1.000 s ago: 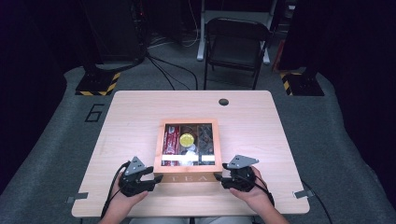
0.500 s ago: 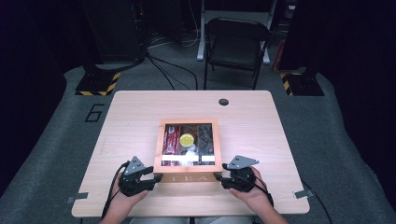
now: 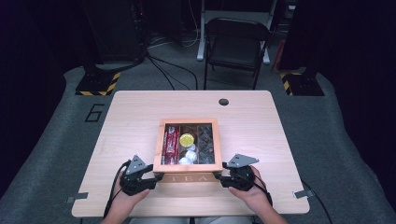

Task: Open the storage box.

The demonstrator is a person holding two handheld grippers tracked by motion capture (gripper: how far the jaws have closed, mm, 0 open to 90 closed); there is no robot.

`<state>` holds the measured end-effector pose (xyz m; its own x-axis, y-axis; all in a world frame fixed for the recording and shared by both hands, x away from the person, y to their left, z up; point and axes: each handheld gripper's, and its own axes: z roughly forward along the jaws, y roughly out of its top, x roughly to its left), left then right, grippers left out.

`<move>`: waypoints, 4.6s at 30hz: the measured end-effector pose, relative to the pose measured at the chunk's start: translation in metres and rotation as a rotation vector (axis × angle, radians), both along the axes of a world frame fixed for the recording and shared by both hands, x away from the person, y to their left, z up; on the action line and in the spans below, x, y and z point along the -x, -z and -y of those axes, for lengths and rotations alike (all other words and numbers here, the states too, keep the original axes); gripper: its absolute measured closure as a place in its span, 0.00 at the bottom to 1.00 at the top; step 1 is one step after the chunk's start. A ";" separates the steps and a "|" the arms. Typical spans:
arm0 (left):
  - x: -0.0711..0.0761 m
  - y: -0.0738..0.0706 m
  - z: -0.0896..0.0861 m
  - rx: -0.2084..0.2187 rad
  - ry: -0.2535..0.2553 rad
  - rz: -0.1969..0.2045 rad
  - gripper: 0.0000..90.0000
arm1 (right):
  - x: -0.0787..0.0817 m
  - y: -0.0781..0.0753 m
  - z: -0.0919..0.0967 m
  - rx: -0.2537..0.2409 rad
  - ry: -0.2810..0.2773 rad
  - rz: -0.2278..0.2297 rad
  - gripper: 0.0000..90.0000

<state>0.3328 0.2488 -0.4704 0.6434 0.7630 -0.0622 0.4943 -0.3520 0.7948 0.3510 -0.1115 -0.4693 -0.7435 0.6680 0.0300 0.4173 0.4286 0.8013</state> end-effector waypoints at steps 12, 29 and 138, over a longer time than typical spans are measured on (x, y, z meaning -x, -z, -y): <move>-0.009 -0.012 0.003 0.047 0.011 -0.009 0.46 | -0.006 -0.009 -0.005 -0.039 0.018 -0.002 0.45; -0.020 -0.040 0.002 0.064 0.008 -0.058 0.44 | -0.017 -0.038 -0.003 -0.052 0.025 -0.040 0.43; -0.111 -0.113 -0.004 0.121 -0.137 0.143 0.64 | -0.114 -0.111 -0.008 -0.113 0.155 0.092 0.64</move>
<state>0.4438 0.2531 -0.3577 0.5435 0.8362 -0.0739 0.4098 -0.1875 0.8927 0.4651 -0.1035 -0.3579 -0.6348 0.7711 0.0485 0.3947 0.2697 0.8783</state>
